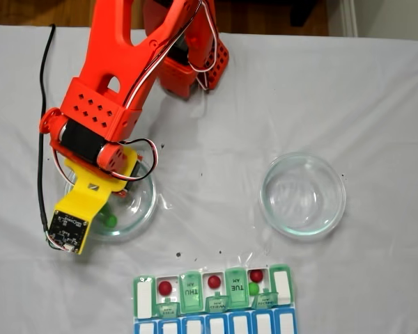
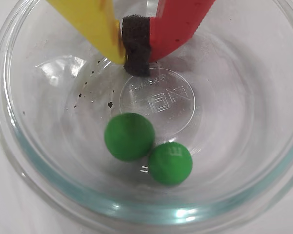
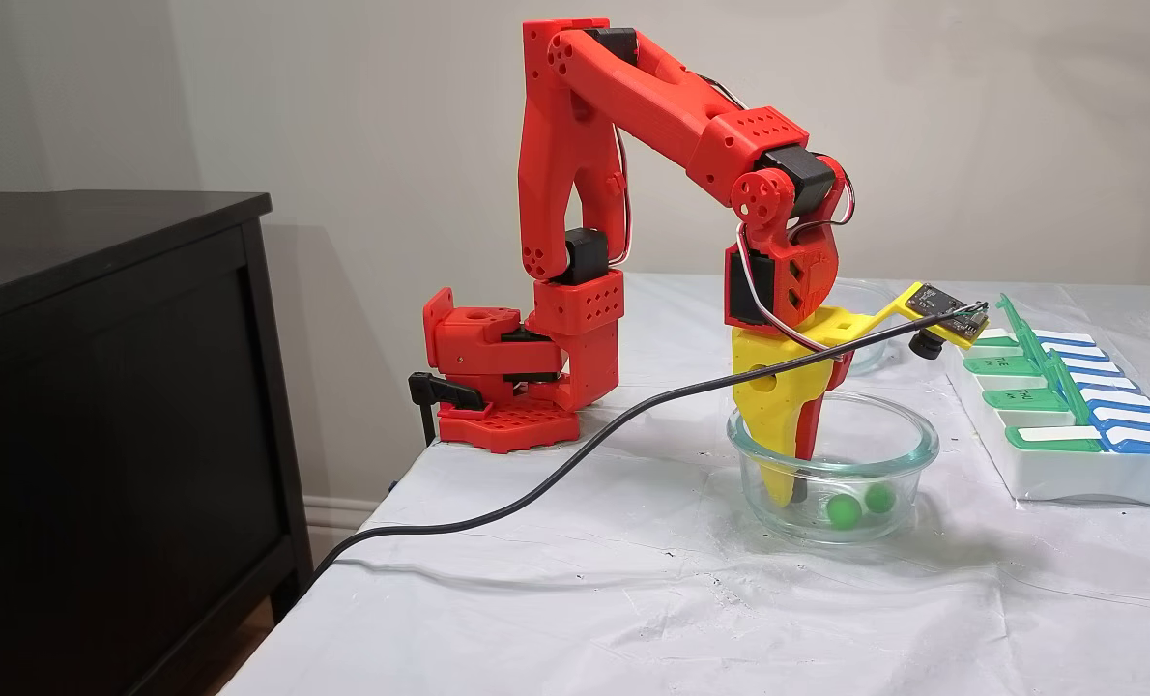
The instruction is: Sort medicines into box.
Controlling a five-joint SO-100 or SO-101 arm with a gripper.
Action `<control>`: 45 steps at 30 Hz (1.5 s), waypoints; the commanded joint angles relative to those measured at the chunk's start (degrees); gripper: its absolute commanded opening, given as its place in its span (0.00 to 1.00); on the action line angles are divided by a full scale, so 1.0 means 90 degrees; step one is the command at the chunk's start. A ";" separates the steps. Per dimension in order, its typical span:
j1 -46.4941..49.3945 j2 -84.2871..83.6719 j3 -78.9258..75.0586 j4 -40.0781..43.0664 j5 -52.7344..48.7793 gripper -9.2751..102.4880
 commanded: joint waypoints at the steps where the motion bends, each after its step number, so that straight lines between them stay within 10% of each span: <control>1: -0.0039 0.0469 -0.0010 0.0225 -0.0010 0.08; 21: -0.0508 0.1035 -0.0645 0.0469 0.0801 0.13; 45: -0.0771 0.0840 0.0186 -0.1875 0.0449 0.30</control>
